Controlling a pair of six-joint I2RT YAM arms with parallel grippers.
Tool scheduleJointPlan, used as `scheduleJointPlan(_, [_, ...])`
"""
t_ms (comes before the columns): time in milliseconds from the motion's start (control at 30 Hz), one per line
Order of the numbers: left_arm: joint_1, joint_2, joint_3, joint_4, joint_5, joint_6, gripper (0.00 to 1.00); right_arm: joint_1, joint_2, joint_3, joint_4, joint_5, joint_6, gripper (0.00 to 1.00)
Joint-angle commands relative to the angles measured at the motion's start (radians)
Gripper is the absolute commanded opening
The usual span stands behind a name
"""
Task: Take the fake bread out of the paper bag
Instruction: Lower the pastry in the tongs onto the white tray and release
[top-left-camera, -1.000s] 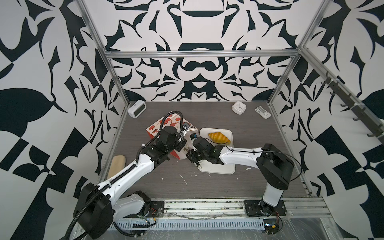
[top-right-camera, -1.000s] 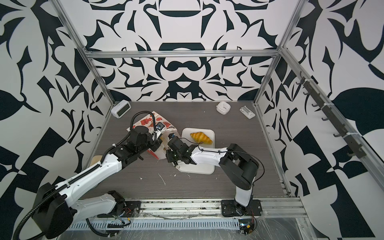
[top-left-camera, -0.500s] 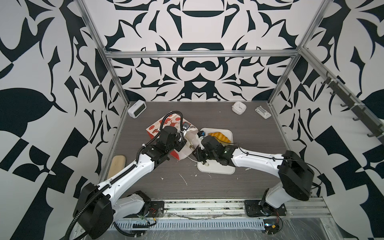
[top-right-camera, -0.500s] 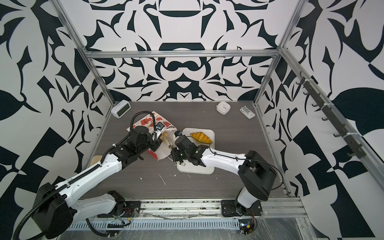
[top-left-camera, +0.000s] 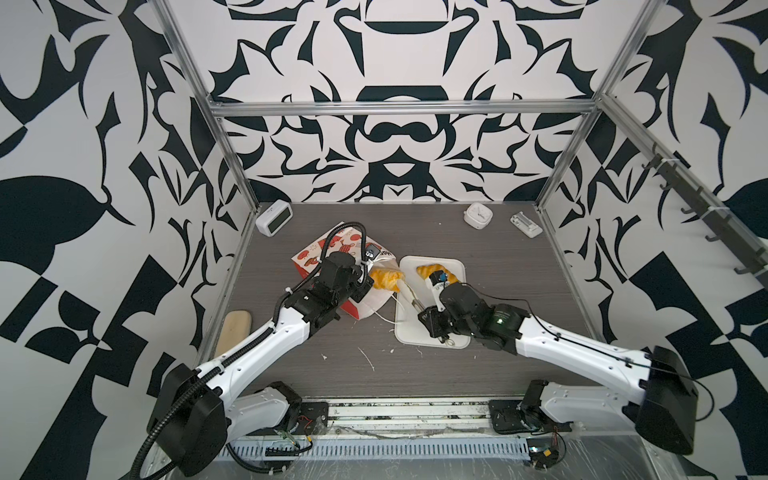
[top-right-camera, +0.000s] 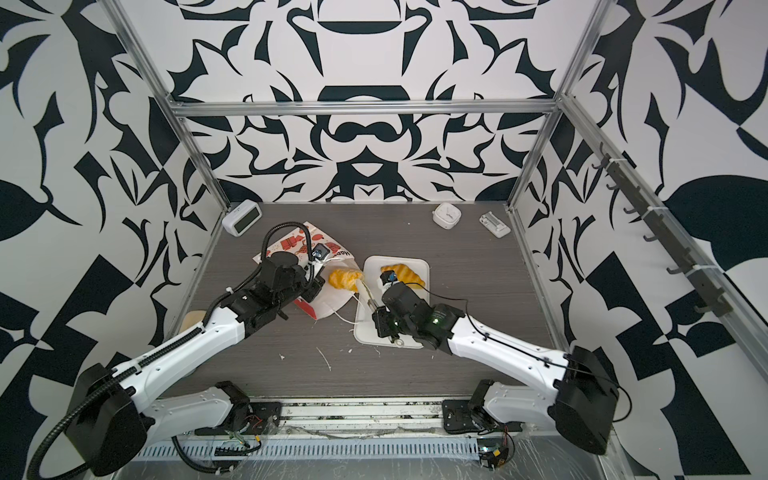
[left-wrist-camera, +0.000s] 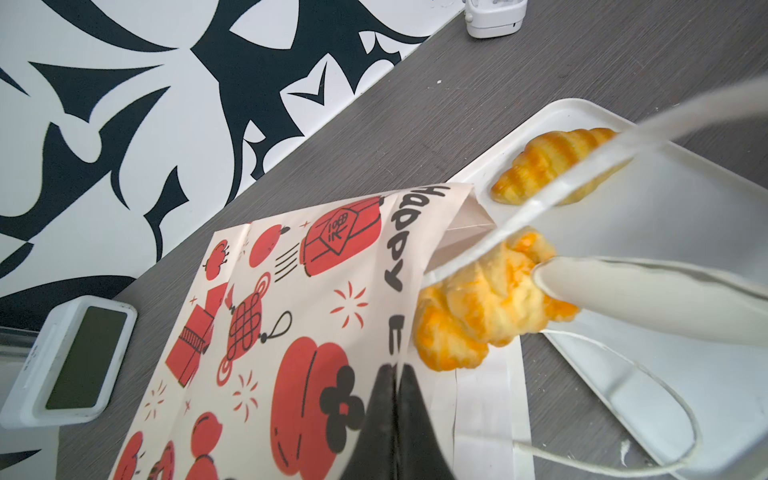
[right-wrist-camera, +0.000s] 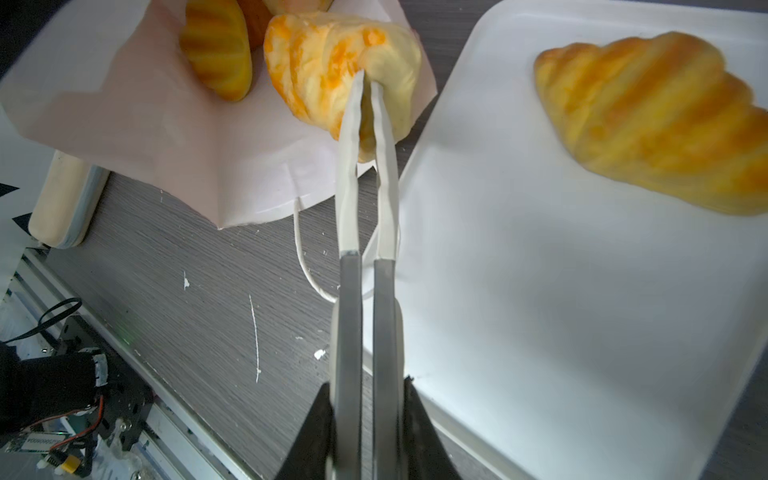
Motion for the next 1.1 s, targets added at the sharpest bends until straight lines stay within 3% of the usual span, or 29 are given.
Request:
scheduleJointPlan(0, [-0.003, 0.005, -0.006, 0.016, -0.011, -0.011, 0.06, -0.001, -0.108, -0.019, -0.063, 0.061, 0.045, 0.24])
scheduleJointPlan(600, [-0.003, -0.002, -0.006, 0.003, -0.006, -0.007, 0.06, -0.008, -0.409, -0.167, -0.393, 0.147, 0.231, 0.25])
scheduleJointPlan(833, [-0.003, 0.007, -0.004, 0.004, 0.006, -0.010, 0.06, -0.037, -0.388, -0.172, -0.448, 0.159, 0.237, 0.26])
scheduleJointPlan(967, [-0.003, 0.003, -0.005, 0.001, 0.007, -0.009, 0.06, -0.038, -0.380, -0.155, -0.486, 0.236, 0.248, 0.28])
scheduleJointPlan(1067, [-0.003, -0.001, -0.006, 0.000, 0.008, -0.009, 0.06, -0.040, -0.382, -0.147, -0.490, 0.254, 0.240, 0.37])
